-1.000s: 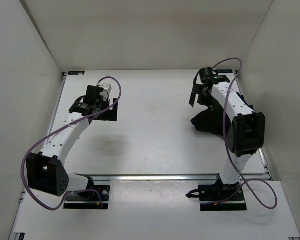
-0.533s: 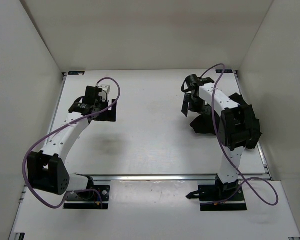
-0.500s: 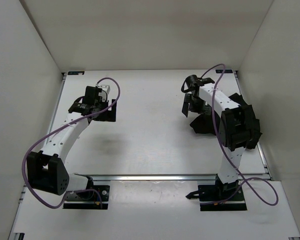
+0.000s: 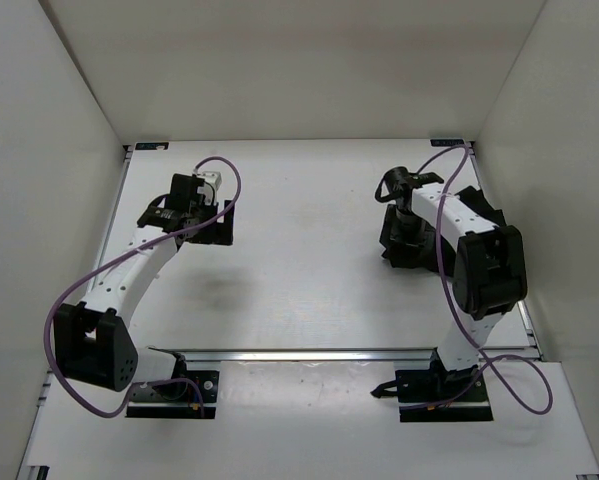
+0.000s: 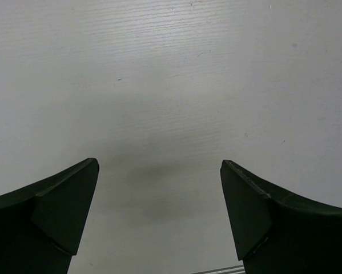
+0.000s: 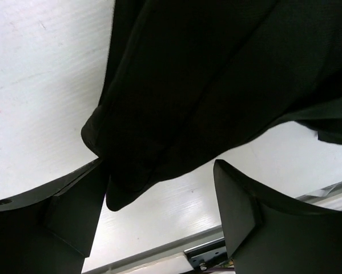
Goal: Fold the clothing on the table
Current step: Grab the skirt from the pile
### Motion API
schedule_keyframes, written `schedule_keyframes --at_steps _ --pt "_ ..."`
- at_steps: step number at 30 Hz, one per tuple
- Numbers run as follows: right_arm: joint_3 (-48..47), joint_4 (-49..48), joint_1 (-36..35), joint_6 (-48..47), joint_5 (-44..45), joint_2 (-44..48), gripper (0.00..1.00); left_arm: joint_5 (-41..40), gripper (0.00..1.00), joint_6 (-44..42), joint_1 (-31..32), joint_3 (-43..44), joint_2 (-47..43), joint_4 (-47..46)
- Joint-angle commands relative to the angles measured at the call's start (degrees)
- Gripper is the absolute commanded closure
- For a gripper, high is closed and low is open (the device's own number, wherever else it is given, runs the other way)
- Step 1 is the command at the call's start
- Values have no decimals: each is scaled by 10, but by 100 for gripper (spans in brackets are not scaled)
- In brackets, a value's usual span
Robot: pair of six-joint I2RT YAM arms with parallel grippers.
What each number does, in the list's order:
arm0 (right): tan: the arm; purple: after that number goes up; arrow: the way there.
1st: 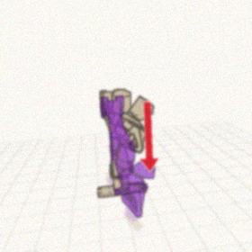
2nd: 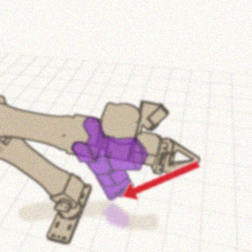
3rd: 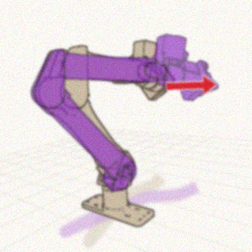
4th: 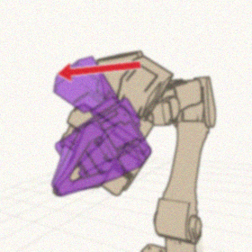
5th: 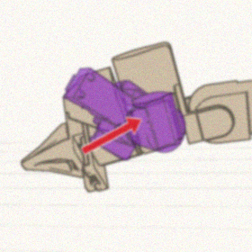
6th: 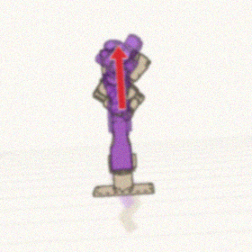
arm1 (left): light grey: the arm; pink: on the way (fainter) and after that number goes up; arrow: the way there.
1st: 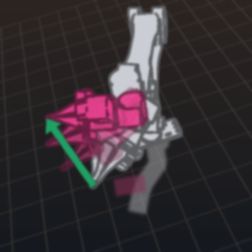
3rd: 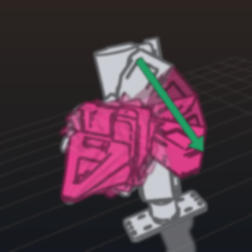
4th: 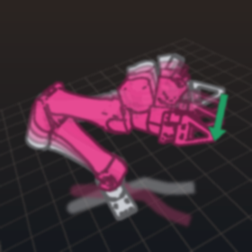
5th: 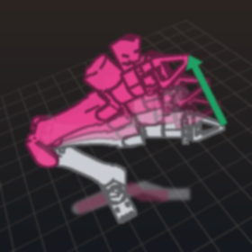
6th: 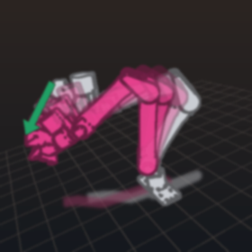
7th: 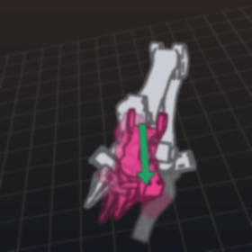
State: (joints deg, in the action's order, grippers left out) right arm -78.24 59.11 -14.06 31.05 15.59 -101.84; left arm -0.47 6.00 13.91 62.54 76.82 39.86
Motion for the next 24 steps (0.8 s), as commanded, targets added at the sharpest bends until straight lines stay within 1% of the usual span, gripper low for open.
schedule_keyframes --at_steps 1,4,6,7,8,9,11,13,15,17,19,21,23,24 --pt "-31 -31 1 -12 27 -13 29 12 2 -2 3 -2 -27 -7" --pt "-60 -46 -3 -13 24 -19 31 13 1 1 2 -7 -31 -8" --pt "-56 -63 5 -21 21 -31 39 14 1 -1 1 -8 -32 -13" --pt "-54 -66 6 -23 25 -32 40 17 1 -3 -2 -7 -31 -13" --pt "-54 -67 9 -23 23 -39 45 15 1 -3 1 -6 -28 -14" --pt "-49 -72 10 -28 22 -45 54 14 1 -5 1 -5 -26 -14" --pt "-46 -74 18 -29 18 -49 65 17 1 -2 2 -5 -27 -12" --pt "-44 -79 18 -32 13 -50 89 14 2 -1 -1 -7 -31 -10" --pt "-55 -91 29 -40 7 -38 100 20 2 0 -3 -6 -28 -11" --pt "-74 -109 36 -75 -34 -27 100 28 2 0 0 -1 -28 -14" --pt "-95 -169 47 -98 -86 -14 100 45 1 -3 1 2 -25 -14" --pt "-136 -188 54 -96 -139 -11 100 63 2 3 -2 8 -25 -12" --pt "-241 -180 46 -94 -188 -31 100 58 2 7 3 10 -26 -11" --pt "-271 -168 32 -106 -196 -52 100 52 1 9 3 12 -29 -6"
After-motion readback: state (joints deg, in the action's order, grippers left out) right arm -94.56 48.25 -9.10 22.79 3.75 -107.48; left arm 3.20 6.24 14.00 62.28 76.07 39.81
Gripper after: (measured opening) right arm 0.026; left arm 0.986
